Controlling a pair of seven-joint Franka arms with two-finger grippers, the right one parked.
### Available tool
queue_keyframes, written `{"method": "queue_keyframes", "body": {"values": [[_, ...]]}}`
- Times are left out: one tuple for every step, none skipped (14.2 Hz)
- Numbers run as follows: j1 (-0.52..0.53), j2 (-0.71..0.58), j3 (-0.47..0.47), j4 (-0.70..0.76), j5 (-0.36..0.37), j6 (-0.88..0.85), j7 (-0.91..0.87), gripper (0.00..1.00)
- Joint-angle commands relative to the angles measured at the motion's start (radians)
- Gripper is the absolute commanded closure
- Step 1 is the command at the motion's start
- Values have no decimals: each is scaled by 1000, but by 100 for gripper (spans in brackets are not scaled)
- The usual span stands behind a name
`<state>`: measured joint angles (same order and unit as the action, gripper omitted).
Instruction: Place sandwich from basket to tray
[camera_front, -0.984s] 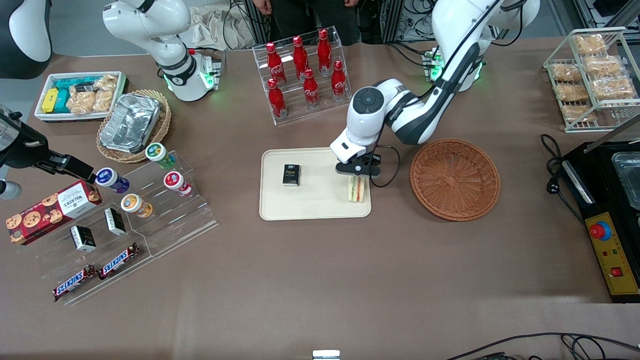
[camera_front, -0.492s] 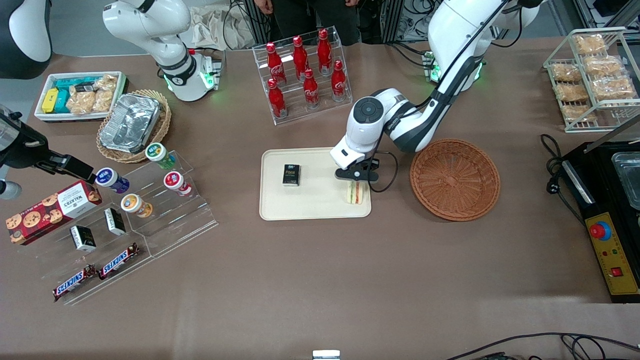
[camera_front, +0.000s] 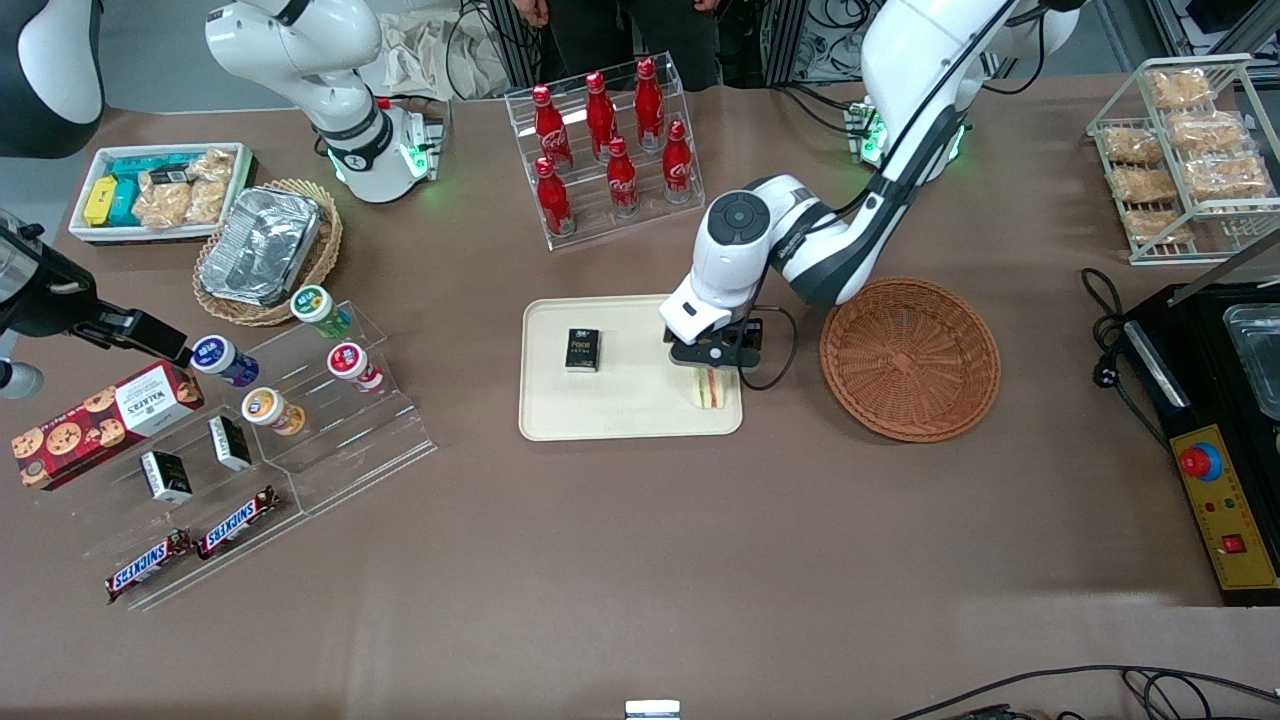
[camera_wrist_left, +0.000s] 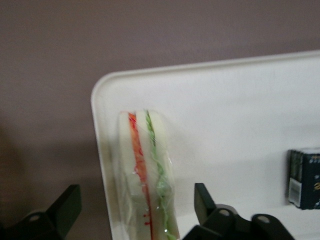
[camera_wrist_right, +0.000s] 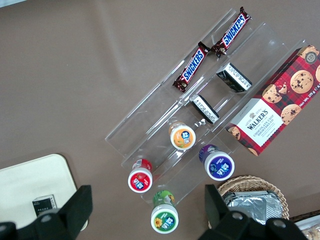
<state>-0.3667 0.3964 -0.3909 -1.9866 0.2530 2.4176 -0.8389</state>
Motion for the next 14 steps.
{"method": "queue_keyframes", "body": {"values": [[69, -137, -5, 9, 6, -156, -5, 0], [92, -180, -5, 14, 6, -184, 13, 0], [123, -215, -5, 14, 5, -207, 49, 0], [155, -243, -8, 15, 5, -231, 90, 0], [172, -264, -8, 17, 0, -245, 116, 0], [181, -284, -5, 20, -15, -247, 130, 0], [199, -297, -5, 28, -27, -250, 135, 0], [224, -310, -5, 29, -34, -252, 136, 0], [244, -330, -5, 28, -34, -261, 138, 0], [265, -347, -6, 29, -32, -290, 145, 0], [291, -364, -6, 29, -34, -314, 185, 0], [307, -378, -8, 29, -47, -334, 245, 0], [319, -396, -3, 29, -81, -357, 303, 0], [351, -402, -3, 29, -112, -379, 363, 0]]}}
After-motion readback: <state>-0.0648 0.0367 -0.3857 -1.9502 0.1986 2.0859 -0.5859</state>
